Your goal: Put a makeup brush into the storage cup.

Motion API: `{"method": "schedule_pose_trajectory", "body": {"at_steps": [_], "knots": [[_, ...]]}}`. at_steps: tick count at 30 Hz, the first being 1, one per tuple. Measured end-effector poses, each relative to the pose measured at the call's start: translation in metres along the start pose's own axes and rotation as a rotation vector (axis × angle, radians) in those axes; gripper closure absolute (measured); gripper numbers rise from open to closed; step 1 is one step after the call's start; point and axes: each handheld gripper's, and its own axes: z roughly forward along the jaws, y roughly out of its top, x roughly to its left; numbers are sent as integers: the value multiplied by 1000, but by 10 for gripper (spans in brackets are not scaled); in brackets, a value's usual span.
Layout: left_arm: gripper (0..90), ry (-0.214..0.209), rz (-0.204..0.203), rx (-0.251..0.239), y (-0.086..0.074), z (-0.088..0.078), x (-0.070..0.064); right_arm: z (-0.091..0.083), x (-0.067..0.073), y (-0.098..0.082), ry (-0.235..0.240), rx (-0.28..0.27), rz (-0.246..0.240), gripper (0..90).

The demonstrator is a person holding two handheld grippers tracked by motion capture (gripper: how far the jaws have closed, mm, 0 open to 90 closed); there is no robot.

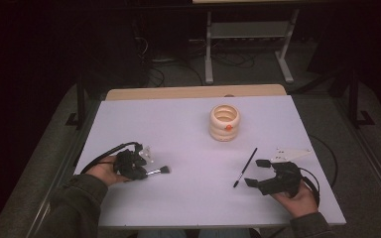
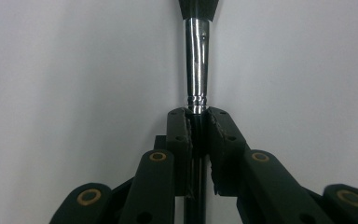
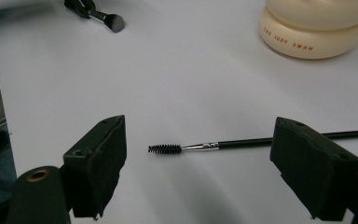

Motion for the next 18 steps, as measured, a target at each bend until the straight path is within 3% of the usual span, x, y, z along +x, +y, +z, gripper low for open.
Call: {"method": "schedule_pose_trajectory", "body": {"at_steps": [2,6,14,15,18], "knots": [[795,-7,-25,-3,0,0,1,0,-2,-1,7,0,14,172],[795,-5,-31,-3,0,-2,0,-2,-2,-2,4,3,25,174],[795,-5,-63,-93,-1,-17,-4,-3,-1,1,7,-13,27,179],[796,-15,-73,-123,-2,-19,-6,-2,2,2,15,-9,23,179],[796,-17,-61,-130,-1,-22,-8,-1,4,3,24,-7,18,179]]}}
